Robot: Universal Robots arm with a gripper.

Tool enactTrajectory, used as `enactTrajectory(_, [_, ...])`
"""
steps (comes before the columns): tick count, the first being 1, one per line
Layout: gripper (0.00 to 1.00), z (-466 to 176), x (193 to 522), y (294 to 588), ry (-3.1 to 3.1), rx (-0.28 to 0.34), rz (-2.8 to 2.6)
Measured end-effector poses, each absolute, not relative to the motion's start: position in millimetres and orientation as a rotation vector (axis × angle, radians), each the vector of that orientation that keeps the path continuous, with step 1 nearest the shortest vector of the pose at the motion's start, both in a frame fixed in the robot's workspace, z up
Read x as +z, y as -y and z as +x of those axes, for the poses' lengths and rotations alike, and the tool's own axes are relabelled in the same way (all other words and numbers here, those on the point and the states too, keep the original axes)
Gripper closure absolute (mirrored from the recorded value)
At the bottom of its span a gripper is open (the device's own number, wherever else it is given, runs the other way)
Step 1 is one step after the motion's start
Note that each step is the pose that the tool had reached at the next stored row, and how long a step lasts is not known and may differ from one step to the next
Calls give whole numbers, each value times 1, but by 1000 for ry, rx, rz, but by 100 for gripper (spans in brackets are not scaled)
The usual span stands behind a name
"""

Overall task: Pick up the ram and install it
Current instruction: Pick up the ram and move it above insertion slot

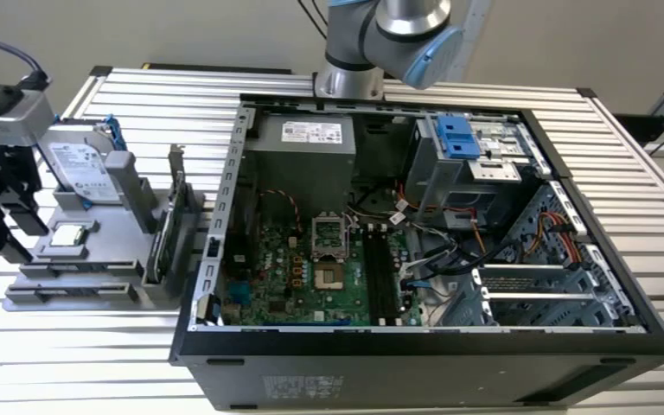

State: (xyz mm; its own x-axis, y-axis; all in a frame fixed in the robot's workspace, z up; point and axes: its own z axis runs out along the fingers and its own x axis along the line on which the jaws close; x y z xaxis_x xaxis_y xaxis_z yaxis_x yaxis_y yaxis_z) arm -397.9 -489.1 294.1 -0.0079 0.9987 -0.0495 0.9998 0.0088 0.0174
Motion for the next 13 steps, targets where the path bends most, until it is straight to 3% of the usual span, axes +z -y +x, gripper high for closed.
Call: enactTrajectory(13, [0, -398, 287, 489, -2192, -44, 2175])
